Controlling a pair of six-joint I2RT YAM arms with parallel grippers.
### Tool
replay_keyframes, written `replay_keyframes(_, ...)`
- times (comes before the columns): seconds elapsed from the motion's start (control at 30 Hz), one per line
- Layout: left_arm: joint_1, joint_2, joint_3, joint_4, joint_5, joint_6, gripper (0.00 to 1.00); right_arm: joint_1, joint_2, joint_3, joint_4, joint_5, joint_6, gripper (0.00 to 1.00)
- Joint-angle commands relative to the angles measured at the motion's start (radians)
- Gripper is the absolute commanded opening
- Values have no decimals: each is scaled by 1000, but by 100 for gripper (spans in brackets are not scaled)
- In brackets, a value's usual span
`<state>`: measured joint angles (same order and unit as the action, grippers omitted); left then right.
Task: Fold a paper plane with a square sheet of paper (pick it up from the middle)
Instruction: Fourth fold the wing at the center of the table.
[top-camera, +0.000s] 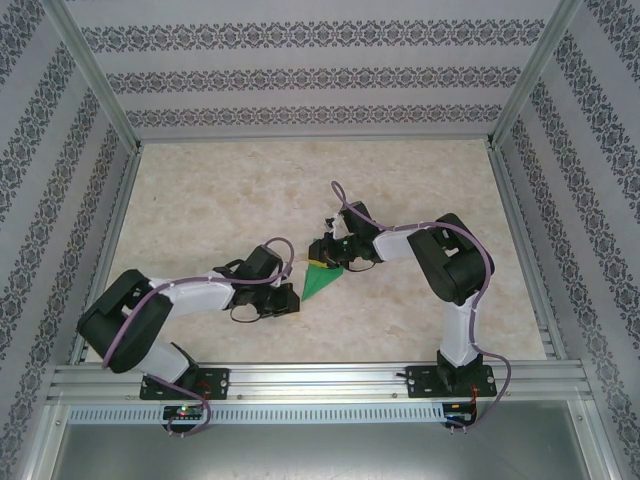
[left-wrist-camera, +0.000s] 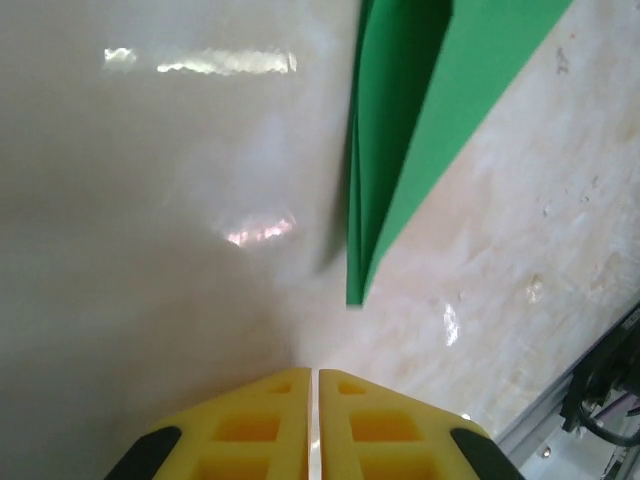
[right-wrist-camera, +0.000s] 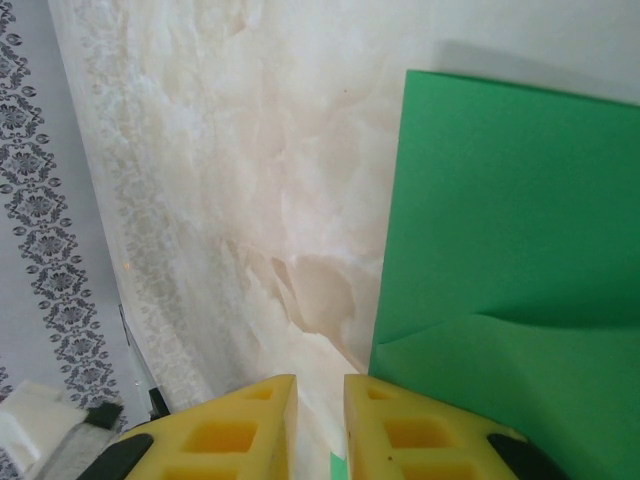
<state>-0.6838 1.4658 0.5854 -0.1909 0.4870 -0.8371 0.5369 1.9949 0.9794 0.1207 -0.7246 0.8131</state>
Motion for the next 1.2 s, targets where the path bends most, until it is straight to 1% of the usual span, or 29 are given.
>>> replay_keyframes(0.0,-8,-82,45,-76,-51,13,12,9,91,-46,-136,149,-29,21)
replay_keyframes(0.07,-8,-76,76,-43,-52,9,13,11,91,-49,-131,148,-27,21)
replay_keyframes(0.27,-8,56,153,100,-21,-14,12,11,88,-54,-124,145,-24,21)
replay_keyframes(0.5,-8,159,185,199,-80,13,13,12,94,-54,-115,140,-15,21)
replay_keyframes(0.6,-9,203,197,178,-100,31,12,11,97,-59,-110,139,-13,21)
replay_keyframes(0.67,-8,235,192,170,-94,37,12,12,96,-59,-107,136,-11,21)
replay_keyframes(0.83,-9,268,105,148,-128,11,9,8,67,-57,-94,117,0,22)
replay_keyframes(0.9,-8,271,67,145,-137,0,6,5,40,-40,-110,113,-2,22)
replay_keyframes(1.0,-9,274,30,125,-156,0,3,-5,-30,-7,-149,116,-17,23)
replay_keyframes(1.17,-9,260,16,93,-171,14,0,-51,-192,-3,-149,109,-17,23)
